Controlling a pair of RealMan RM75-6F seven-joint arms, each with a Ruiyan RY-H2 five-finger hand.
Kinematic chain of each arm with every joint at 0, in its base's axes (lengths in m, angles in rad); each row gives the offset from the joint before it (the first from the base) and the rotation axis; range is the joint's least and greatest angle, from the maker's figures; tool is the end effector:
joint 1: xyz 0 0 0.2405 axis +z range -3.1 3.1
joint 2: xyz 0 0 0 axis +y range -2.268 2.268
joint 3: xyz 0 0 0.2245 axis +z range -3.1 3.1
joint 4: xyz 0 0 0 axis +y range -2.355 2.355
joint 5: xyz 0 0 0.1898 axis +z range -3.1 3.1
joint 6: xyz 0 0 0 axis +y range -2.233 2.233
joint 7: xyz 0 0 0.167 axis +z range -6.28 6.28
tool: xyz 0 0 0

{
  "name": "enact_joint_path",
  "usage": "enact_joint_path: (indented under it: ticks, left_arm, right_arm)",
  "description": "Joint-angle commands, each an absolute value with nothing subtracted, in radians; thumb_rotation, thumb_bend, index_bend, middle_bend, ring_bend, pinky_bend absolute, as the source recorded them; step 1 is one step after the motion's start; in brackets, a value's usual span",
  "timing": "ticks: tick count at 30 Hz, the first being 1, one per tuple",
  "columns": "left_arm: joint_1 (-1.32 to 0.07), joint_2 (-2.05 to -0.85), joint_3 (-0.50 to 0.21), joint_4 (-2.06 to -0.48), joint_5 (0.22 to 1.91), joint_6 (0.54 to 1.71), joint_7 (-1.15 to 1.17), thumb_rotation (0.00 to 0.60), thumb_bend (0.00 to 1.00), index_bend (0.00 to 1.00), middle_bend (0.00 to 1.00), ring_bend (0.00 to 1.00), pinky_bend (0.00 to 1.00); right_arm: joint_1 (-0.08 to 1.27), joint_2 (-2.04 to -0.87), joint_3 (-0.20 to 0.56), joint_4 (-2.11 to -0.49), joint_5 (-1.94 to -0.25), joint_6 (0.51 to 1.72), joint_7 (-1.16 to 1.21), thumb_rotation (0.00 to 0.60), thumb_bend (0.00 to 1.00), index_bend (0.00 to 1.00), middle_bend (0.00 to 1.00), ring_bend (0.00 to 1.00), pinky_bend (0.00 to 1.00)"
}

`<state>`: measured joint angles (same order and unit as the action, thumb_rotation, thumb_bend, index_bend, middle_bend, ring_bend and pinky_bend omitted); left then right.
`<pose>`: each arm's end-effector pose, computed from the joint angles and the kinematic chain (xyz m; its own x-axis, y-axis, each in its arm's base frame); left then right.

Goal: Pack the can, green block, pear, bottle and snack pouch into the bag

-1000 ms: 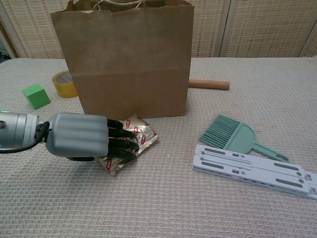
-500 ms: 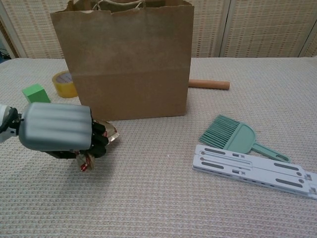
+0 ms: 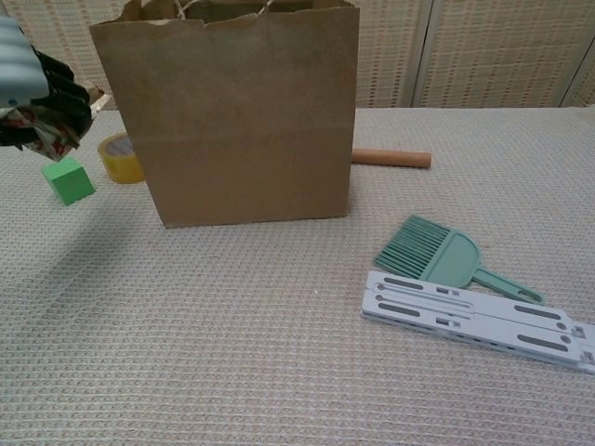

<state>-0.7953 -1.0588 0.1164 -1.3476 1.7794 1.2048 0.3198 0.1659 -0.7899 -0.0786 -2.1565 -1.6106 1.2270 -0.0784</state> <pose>-0.1555 0.3335 0.1298 0.8543 -0.3627 0.3723 0.0878 -0.6054 -0.7911 -0.1832 -0.1734 0.1476 0.3138 -0.3500 0.8826 -0.9467 -0.1864 0.2627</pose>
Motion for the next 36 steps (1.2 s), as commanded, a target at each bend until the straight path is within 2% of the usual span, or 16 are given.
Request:
enact_joint_path:
  ticks: [1, 9, 12, 16, 22, 28, 36]
  left_arm:
    - [-0.74, -1.032, 0.017, -1.372, 1.617, 1.225, 0.33, 0.6, 0.78, 0.73, 0.78, 0.7, 0.82]
    - [-0.714, -1.146, -0.203, -1.498, 1.368, 1.335, 0.309, 0.6, 0.78, 0.73, 0.78, 0.71, 0.82]
    - [-0.732, -1.195, -0.258, -1.559, 1.353, 1.36, 0.263, 0.6, 0.78, 0.72, 0.76, 0.7, 0.81]
    - [-0.777, -1.246, -0.269, -1.588, 1.407, 1.343, 0.257, 0.6, 0.78, 0.72, 0.76, 0.7, 0.8]
    - [-0.866, -1.308, -0.268, -1.575, 1.474, 1.255, 0.314, 0.6, 0.77, 0.72, 0.76, 0.7, 0.8]
    - [-0.94, -1.398, -0.302, -1.497, 1.47, 1.208, 0.337, 0.6, 0.77, 0.71, 0.75, 0.69, 0.8]
    - [-1.011, -1.462, -0.357, -1.386, 1.444, 1.178, 0.307, 0.6, 0.76, 0.69, 0.73, 0.68, 0.79]
  right_arm:
    - [0.164, -0.79, -0.082, -2.157, -1.616, 1.227, -0.081, 0.6, 0.1, 0.0, 0.0, 0.0, 0.0]
    - [0.16, -0.795, -0.083, -2.162, -1.622, 1.231, -0.093, 0.6, 0.1, 0.0, 0.0, 0.0, 0.0]
    - [0.161, -0.797, -0.083, -2.16, -1.618, 1.228, -0.099, 0.6, 0.1, 0.0, 0.0, 0.0, 0.0]
    - [0.163, -0.802, -0.08, -2.157, -1.606, 1.222, -0.106, 0.6, 0.1, 0.0, 0.0, 0.0, 0.0]
    - [0.165, -0.804, -0.079, -2.155, -1.596, 1.217, -0.114, 0.6, 0.1, 0.0, 0.0, 0.0, 0.0]
    - [0.168, -0.799, -0.075, -2.153, -1.588, 1.216, -0.106, 0.6, 0.1, 0.0, 0.0, 0.0, 0.0]
    - [0.175, -0.788, -0.062, -2.148, -1.561, 1.212, -0.078, 0.6, 0.1, 0.0, 0.0, 0.0, 0.0]
